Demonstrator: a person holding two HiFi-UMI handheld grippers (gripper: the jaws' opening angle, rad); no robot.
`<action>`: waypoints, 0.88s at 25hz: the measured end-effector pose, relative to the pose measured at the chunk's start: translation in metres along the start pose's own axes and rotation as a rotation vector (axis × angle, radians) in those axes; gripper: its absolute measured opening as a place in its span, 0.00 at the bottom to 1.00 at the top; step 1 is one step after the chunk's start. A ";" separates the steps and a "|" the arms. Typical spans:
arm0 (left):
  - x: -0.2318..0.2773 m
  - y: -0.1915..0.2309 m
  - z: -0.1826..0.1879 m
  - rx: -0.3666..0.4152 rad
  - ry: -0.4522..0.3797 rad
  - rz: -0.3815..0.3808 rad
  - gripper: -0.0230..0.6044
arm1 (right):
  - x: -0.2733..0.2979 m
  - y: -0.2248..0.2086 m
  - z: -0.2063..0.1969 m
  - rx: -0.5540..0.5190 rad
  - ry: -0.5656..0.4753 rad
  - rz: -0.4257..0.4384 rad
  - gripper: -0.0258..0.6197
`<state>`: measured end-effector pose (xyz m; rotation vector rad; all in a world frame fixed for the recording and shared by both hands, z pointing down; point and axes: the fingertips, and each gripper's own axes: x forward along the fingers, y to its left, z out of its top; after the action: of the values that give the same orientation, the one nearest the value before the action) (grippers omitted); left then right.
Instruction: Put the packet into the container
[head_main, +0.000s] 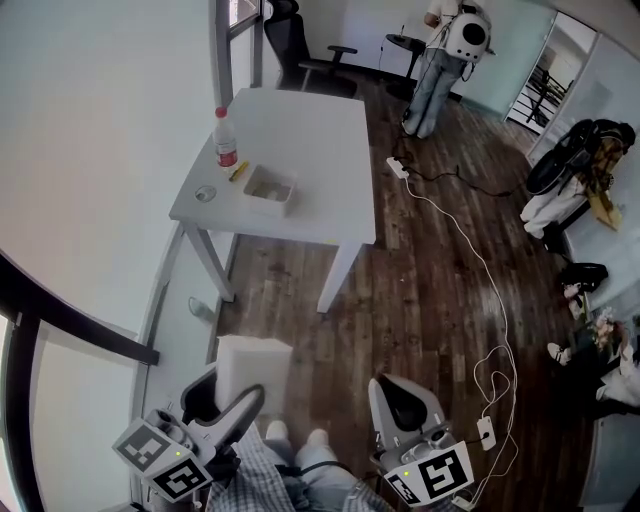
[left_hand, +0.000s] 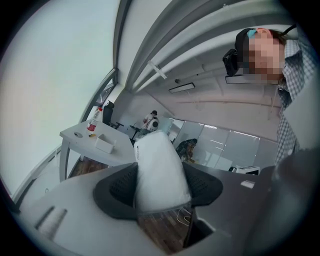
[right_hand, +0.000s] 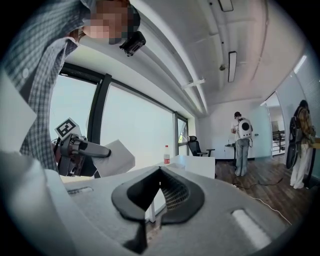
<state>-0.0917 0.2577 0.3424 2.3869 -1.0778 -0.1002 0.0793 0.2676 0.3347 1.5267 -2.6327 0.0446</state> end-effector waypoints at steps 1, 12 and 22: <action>0.000 0.003 0.001 0.003 0.000 -0.002 0.46 | 0.002 0.000 0.000 -0.003 0.004 -0.006 0.04; 0.015 0.025 0.016 0.062 0.007 -0.051 0.46 | 0.028 0.008 0.002 -0.019 -0.005 -0.074 0.04; 0.017 0.031 0.021 0.143 0.009 -0.070 0.46 | 0.037 0.032 0.000 -0.048 0.000 -0.088 0.04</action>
<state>-0.1068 0.2198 0.3415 2.5503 -1.0291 -0.0378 0.0331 0.2520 0.3395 1.6249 -2.5437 -0.0256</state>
